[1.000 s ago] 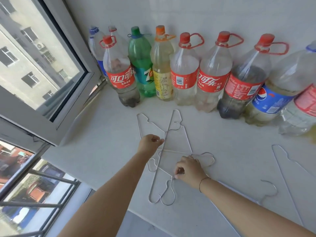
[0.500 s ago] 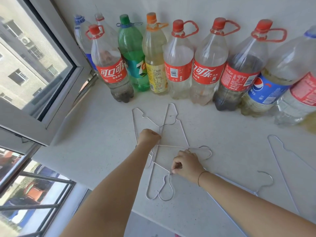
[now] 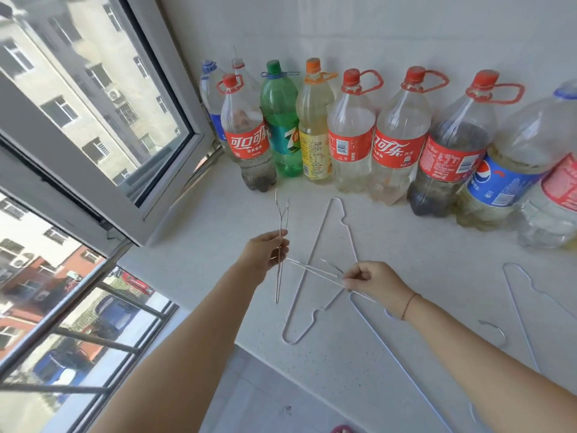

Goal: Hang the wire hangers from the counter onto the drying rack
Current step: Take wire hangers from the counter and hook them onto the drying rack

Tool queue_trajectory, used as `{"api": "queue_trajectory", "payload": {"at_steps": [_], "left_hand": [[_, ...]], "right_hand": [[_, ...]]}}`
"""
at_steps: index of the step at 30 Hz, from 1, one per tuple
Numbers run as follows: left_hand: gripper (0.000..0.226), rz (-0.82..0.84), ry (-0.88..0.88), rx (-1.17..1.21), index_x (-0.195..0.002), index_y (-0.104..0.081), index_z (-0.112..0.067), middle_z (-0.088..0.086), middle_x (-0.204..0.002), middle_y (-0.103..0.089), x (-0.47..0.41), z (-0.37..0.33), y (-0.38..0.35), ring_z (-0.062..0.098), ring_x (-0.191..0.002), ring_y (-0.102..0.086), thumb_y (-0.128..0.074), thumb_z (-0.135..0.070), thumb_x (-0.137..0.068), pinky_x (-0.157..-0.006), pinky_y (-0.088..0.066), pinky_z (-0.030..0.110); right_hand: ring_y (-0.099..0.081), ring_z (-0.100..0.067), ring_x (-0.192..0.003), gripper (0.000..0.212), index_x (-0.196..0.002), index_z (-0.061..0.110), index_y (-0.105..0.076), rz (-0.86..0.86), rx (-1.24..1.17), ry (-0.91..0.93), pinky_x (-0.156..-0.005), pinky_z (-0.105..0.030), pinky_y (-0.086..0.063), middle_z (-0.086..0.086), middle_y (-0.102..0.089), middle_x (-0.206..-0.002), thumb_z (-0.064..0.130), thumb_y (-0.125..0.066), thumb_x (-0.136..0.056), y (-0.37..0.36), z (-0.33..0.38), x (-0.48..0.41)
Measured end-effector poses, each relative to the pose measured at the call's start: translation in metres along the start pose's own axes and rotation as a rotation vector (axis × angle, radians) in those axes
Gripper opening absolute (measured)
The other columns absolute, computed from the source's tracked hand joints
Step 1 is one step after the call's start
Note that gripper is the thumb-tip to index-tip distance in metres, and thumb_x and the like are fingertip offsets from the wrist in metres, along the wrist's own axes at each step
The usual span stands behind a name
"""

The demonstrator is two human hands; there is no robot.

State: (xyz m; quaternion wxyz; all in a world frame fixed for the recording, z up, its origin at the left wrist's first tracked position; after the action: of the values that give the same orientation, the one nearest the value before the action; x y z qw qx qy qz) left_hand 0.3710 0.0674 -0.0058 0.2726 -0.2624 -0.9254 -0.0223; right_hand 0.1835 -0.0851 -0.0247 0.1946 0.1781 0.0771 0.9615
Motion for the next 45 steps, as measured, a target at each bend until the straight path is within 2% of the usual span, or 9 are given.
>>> {"api": "queue_trajectory", "payload": {"at_steps": [4, 10, 13, 17, 21, 26, 34, 38, 45], "left_hand": [[0.02, -0.027, -0.065, 0.12, -0.096, -0.065, -0.008, 0.006, -0.078, -0.059, 0.047, -0.004, 0.006, 0.018, -0.069, -0.056, -0.046, -0.002, -0.095, -0.071, -0.048, 0.026], [0.018, -0.127, -0.206, 0.208, -0.096, -0.065, -0.009, 0.005, -0.078, -0.059, 0.144, -0.008, 0.013, 0.015, -0.065, -0.057, -0.048, -0.004, -0.094, -0.063, -0.051, 0.022], [0.017, -0.184, -0.268, 0.236, -0.098, -0.065, -0.01, 0.005, -0.079, -0.059, 0.204, -0.007, 0.012, 0.016, -0.068, -0.057, -0.049, -0.005, -0.094, -0.066, -0.049, 0.023], [0.019, -0.286, -0.334, 0.227, -0.104, -0.066, -0.011, 0.003, -0.081, -0.06, 0.291, -0.003, 0.01, 0.015, -0.073, -0.057, -0.05, -0.008, -0.094, -0.068, -0.047, 0.023], [0.019, -0.35, -0.412, 0.215, -0.106, -0.067, -0.011, 0.002, -0.079, -0.063, 0.379, 0.0, 0.008, 0.014, -0.071, -0.058, -0.053, -0.01, -0.093, -0.063, -0.045, 0.022], [0.016, -0.488, -0.543, 0.249, -0.101, -0.069, -0.012, 0.001, -0.063, -0.063, 0.501, 0.0, 0.019, 0.008, -0.049, -0.052, -0.056, -0.013, -0.092, -0.047, -0.037, 0.017], [0.015, -0.754, -0.685, 0.331, -0.098, -0.071, -0.011, 0.002, -0.059, -0.061, 0.666, 0.009, 0.063, 0.007, -0.045, -0.048, -0.058, -0.013, -0.089, -0.045, -0.035, 0.016], [0.014, -0.913, -0.765, 0.369, -0.097, -0.069, -0.008, -0.002, -0.054, -0.06, 0.733, 0.004, 0.095, 0.004, -0.039, -0.045, -0.058, -0.013, -0.089, -0.038, -0.034, 0.013], [0.016, -1.056, -0.915, 0.393, -0.099, -0.068, -0.008, -0.005, -0.054, -0.06, 0.826, -0.015, 0.166, 0.003, -0.041, -0.045, -0.056, -0.014, -0.091, -0.038, -0.036, 0.014]], "right_hand": [[-0.057, -0.017, -0.062, 0.009, -0.079, 0.006, -0.063, -0.033, -0.275, -0.017, -0.07, -0.024, -0.048, -0.002, -0.064, -0.06, -0.003, -0.062, -0.082, 0.005, 0.009, 0.022], [-0.056, -0.005, -0.047, 0.011, -0.08, 0.007, -0.06, 0.089, -0.452, 0.029, -0.053, -0.017, -0.043, 0.001, -0.063, -0.051, 0.0, -0.056, -0.087, -0.009, 0.047, 0.074], [-0.061, -0.007, -0.054, 0.01, -0.087, 0.008, -0.061, 0.193, -0.567, 0.039, -0.059, -0.019, -0.047, -0.002, -0.065, -0.06, -0.001, -0.056, -0.086, -0.017, 0.069, 0.108], [-0.064, -0.009, -0.065, 0.017, -0.098, 0.008, -0.061, 0.344, -0.575, 0.059, -0.063, -0.019, -0.051, -0.003, -0.066, -0.071, -0.003, -0.056, -0.086, -0.028, 0.103, 0.157], [-0.063, -0.011, -0.063, 0.017, -0.096, 0.008, -0.063, 0.473, -0.63, 0.066, -0.059, -0.018, -0.054, -0.005, -0.066, -0.074, -0.002, -0.056, -0.085, -0.04, 0.14, 0.216], [-0.049, -0.006, -0.052, 0.019, -0.102, 0.004, -0.066, 0.69, -0.691, 0.0, -0.044, -0.016, -0.046, -0.008, -0.064, -0.086, 0.008, -0.059, -0.084, -0.082, 0.177, 0.29], [-0.044, -0.005, -0.044, 0.03, -0.104, 0.001, -0.059, 1.113, -0.703, -0.017, -0.038, -0.014, -0.04, -0.005, -0.06, -0.074, 0.006, -0.058, -0.075, -0.181, 0.247, 0.412], [-0.042, -0.008, -0.051, 0.03, -0.107, 0.002, -0.061, 1.205, -0.634, 0.096, -0.04, -0.014, -0.038, -0.004, -0.059, -0.073, 0.004, -0.057, -0.077, -0.224, 0.29, 0.468], [-0.047, -0.004, -0.044, 0.018, -0.095, 0.007, -0.067, 1.235, -0.615, 0.282, -0.039, -0.014, -0.038, -0.002, -0.063, -0.066, -0.001, -0.054, -0.084, -0.31, 0.365, 0.543]]}}
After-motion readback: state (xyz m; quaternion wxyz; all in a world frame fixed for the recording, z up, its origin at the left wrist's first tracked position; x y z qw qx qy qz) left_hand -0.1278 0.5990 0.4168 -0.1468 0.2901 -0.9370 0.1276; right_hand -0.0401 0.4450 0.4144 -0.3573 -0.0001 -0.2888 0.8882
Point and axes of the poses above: each hand's wrist, its own x-axis away from the middle knuckle, its own y-axis out of the back of the hand, z = x × y, the point moved 4 cm from there along -x, towards the middle knuckle
